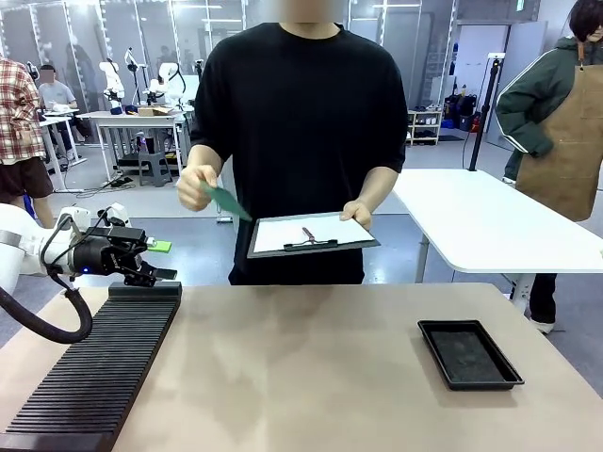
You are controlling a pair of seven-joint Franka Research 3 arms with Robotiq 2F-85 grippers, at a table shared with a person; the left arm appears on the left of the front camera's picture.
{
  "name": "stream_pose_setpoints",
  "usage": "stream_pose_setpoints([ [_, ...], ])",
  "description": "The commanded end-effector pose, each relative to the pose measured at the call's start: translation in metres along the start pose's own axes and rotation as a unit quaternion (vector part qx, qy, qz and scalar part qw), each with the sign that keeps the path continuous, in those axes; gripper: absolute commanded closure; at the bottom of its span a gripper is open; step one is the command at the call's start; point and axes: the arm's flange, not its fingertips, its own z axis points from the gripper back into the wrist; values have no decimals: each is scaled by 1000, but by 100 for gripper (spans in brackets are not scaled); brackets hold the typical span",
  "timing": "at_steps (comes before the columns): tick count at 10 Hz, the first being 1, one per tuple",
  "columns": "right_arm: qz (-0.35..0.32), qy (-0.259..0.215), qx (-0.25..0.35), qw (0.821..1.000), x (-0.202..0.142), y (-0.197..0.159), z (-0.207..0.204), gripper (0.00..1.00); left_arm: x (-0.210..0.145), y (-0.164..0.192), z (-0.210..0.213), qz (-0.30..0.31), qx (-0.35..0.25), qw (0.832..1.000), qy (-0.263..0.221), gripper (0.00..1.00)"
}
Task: Inspect the PCB.
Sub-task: Release the Blank PCB you were holding, then pick up the Blank PCB that the human is holding.
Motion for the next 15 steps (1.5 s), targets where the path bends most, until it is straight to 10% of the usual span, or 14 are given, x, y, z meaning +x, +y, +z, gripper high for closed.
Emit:
stream_pose_setpoints([
  [1,4,1,2,1000,-2,0,0,0,-1,-4,2,1,-4,1000,4,3],
  [15,4,1,2,1000,-2,0,0,0,0,0,0,0,0,1000,1,0],
])
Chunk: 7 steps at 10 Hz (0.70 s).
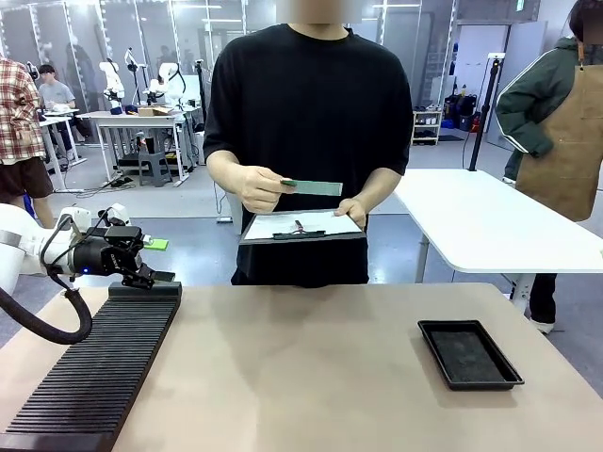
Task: Inspect the PCB.
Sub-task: Pick up the Blank PCB that the human is holding.
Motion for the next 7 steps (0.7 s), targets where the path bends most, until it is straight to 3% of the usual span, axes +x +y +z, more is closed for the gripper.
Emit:
stream_pose_setpoints([
  [1,4,1,2,1000,-2,0,0,0,1,0,1,1,1,1000,-3,0],
  [3,4,1,2,1000,-2,0,0,0,0,0,0,0,0,1000,0,3],
  [4,4,1,2,1000,-2,0,0,0,0,-17,4,12,0,1000,10,0],
  [5,4,1,2,1000,-2,0,0,0,0,-45,18,5,43,999,31,0],
  [7,4,1,2,1000,-2,0,0,0,-13,-121,62,-8,71,997,14,0],
])
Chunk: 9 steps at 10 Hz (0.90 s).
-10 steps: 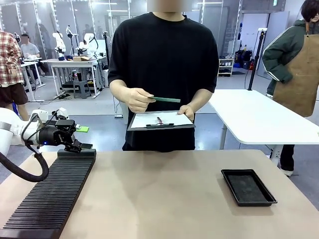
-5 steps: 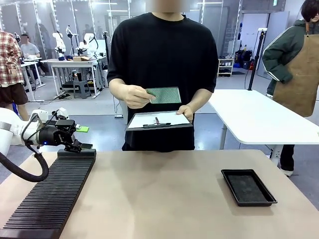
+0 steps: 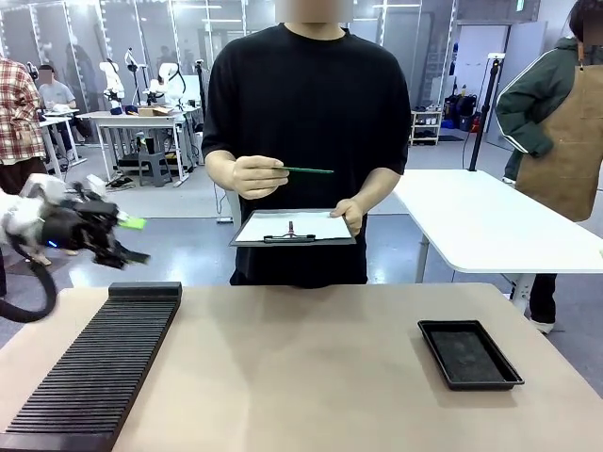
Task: Inspect the PCB.
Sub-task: Pick up the Blank PCB that the human is holding.
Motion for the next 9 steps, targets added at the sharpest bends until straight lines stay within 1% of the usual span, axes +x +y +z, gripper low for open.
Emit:
stream_pose_setpoints([
  [1,4,1,2,1000,-2,0,0,0,-32,-69,45,18,27,999,-18,0],
  [2,4,1,2,1000,-2,0,0,0,-50,-93,64,26,36,999,-24,0],
  [3,4,1,2,1000,-2,0,0,0,-70,-115,82,45,31,998,-27,0],
  [4,4,1,2,1000,-2,0,0,0,-94,-142,104,57,73,995,-34,0],
  [5,4,1,2,1000,-2,0,0,0,-111,-163,125,55,129,990,-25,0],
  [6,4,1,2,1000,-2,0,0,0,-123,-180,143,42,158,985,-46,0],
  [8,4,1,2,1000,-2,0,0,0,-143,-206,167,37,194,979,-53,0],
  [9,4,1,2,1000,-2,0,0,0,-150,-210,171,41,204,977,-50,0],
])
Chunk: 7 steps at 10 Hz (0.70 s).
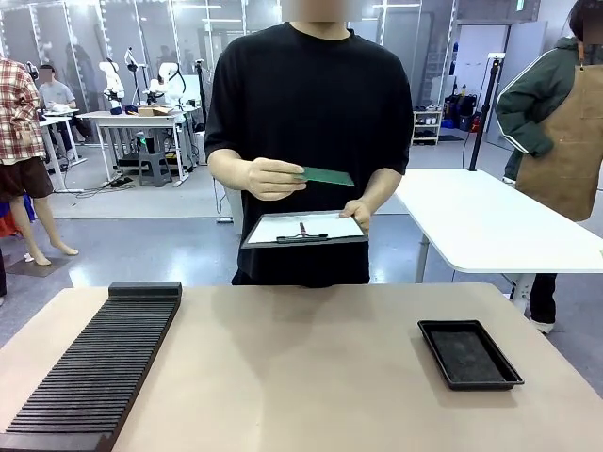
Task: Inspect the PCB.
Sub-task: Pick up the Blank PCB that the human is holding.
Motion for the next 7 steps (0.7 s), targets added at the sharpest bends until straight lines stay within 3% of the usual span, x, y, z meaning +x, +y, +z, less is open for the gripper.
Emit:
stream_pose_setpoints([
  [1,4,1,3,1000,-2,0,-1,0,-9,-2,-2,9,7,1000,18,0],
  [3,4,1,3,1000,-2,0,-1,0,-16,1,0,-9,-23,1000,6,0],
  [4,4,1,3,1000,-2,0,-1,0,-7,-1,3,-2,10,1000,4,0],
  [7,4,1,3,1000,-2,0,-1,0,-7,-1,3,-2,10,1000,4,0],
])
